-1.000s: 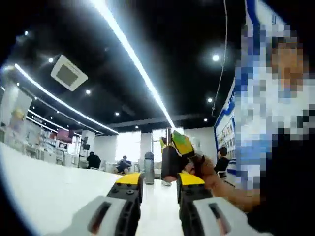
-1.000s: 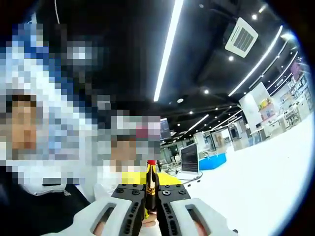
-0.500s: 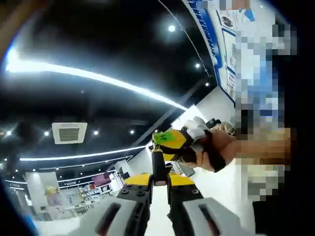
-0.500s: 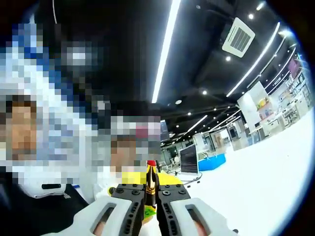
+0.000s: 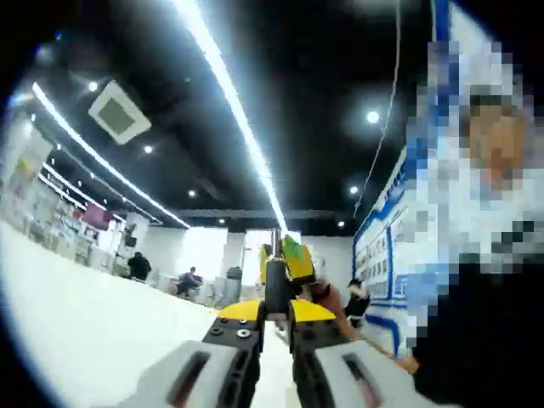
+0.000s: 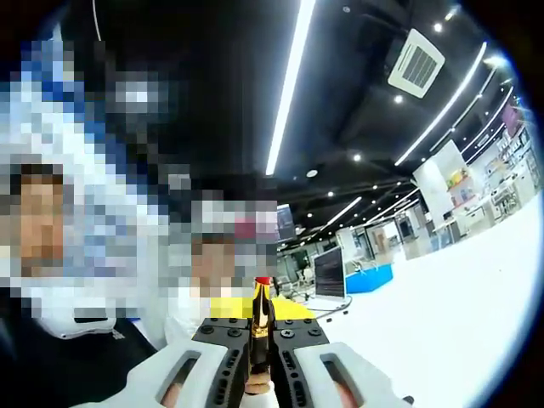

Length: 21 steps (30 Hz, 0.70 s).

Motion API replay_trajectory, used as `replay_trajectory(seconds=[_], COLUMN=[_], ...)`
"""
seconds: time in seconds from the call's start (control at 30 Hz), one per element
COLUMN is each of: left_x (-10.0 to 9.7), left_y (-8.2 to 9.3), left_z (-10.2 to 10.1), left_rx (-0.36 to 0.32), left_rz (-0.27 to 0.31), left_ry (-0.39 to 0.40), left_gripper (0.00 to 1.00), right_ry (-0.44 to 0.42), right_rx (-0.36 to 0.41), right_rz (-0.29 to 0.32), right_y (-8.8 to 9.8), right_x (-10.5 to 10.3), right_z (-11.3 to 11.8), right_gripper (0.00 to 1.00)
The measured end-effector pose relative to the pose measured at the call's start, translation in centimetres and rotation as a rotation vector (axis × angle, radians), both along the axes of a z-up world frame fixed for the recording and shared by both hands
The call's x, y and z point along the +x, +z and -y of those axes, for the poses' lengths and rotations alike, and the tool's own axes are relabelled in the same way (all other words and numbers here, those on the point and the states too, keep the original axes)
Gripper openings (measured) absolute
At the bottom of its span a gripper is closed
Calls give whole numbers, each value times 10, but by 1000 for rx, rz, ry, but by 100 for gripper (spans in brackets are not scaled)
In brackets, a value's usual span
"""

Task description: Unscrew the lipstick cap, remove the lipstick, and put the cap back on the lipstick

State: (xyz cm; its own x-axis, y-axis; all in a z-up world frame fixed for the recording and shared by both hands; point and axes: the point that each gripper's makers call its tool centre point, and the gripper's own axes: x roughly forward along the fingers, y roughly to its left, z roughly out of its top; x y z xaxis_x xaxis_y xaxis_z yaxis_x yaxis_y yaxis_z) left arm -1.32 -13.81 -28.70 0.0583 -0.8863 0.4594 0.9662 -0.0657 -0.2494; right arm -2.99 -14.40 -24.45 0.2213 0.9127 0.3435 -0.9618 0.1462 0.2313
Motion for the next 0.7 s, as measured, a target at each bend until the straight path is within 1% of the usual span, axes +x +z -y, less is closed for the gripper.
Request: replay_trajectory(seconds=[0.03, 0.07, 0.13, 0.17, 0.23, 0.27, 0.33, 0.4, 0.47, 0.53, 0.63, 0.7], left_x=[-1, -1, -1, -1, -2, -5, -7, -9, -10, -12, -11, -13], left_y=[1, 1, 0, -1, -3, -3, -1, 0, -1, 0, -1, -1], left_z=[-1, -1, -2, -1, 2, 2, 1, 1, 1, 1, 1, 1], left_rx=[-31, -69, -101, -108, -108, -115, -149, -173, -186, -196, -196, -187], left_rz=[-55, -131, -201, -223, -240, -269, -347, -401, -426, -466, -474, -464], left_ry=[-59, -133, -203, -227, -255, -293, -372, -439, -458, -502, -504, -495], left_gripper=[13, 13, 13, 13, 13, 13, 13, 13, 13, 13, 13, 13], right_ry=[5, 10, 11, 13, 17, 24, 32, 37, 38, 43, 41, 41], right_rx=[1, 0, -5, -8, -8, -7, -7, -9, -10, -10, -13, -14], right_rz=[2, 4, 9, 10, 9, 9, 16, 24, 29, 30, 31, 29], right_y=[0, 1, 1, 0, -1, -1, 0, 2, 2, 2, 2, 1], right_x=[-1, -3, -4, -4, -4, -5, -8, -9, -9, -10, -10, -9], right_z=[-1, -2, -4, -5, -6, -6, -7, -8, -8, -8, -9, -9], right_gripper=[5, 5, 5, 5, 5, 5, 5, 5, 5, 5, 5, 5])
